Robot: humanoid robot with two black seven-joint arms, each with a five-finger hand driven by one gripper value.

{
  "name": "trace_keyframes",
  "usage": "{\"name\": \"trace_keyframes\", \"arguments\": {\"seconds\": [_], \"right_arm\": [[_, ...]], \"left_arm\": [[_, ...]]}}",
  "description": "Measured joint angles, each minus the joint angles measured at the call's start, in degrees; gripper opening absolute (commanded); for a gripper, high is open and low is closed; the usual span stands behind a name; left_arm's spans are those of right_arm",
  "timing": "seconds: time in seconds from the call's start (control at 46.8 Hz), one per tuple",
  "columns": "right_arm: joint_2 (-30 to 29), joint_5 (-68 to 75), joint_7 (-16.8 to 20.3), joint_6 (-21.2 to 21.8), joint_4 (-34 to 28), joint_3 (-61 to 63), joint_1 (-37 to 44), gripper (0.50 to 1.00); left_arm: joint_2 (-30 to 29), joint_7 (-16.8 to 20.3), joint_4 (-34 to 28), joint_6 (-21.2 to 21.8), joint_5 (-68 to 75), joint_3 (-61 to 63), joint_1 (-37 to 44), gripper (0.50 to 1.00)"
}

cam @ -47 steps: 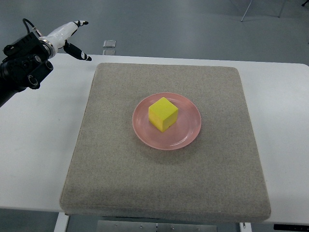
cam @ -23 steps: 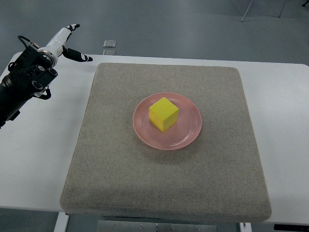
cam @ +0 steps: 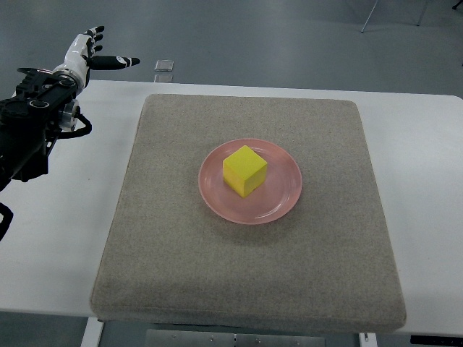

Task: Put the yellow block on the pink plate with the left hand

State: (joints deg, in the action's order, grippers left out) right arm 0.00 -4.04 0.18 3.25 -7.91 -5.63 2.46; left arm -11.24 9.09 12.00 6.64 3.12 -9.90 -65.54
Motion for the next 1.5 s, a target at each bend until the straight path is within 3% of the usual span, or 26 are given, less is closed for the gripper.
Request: {"name": "trace_keyframes", "arguments": {"seconds": [0.299, 0.641, 1.303, 1.495], "right_arm": [[0.0, 0.0, -0.01, 0.0, 0.0, 0.0, 0.0, 0.924], [0.0, 0.0, 0.0, 0.0, 0.0, 0.0, 0.0, 0.924], [0.0, 0.21, -0.01, -0.48, -0.06, 0.28, -0.11, 0.924], [-0.03, 0.3, -0.01, -0.39, -5.12, 0.18, -1.99, 0.924]], "left_arm": [[0.04, 0.27, 0.05, -6.19, -9.07, -9.89, 1.43, 0.999], [1.35, 0.69, 0.41, -12.8, -9.71, -21.35, 3.55, 0.999], [2.71, 0.76, 0.49, -12.79, -9.63, -21.54, 3.58, 0.996], [2.72, 0.76, 0.42, -12.75, -9.63, -21.62, 3.56, 0.996]]}}
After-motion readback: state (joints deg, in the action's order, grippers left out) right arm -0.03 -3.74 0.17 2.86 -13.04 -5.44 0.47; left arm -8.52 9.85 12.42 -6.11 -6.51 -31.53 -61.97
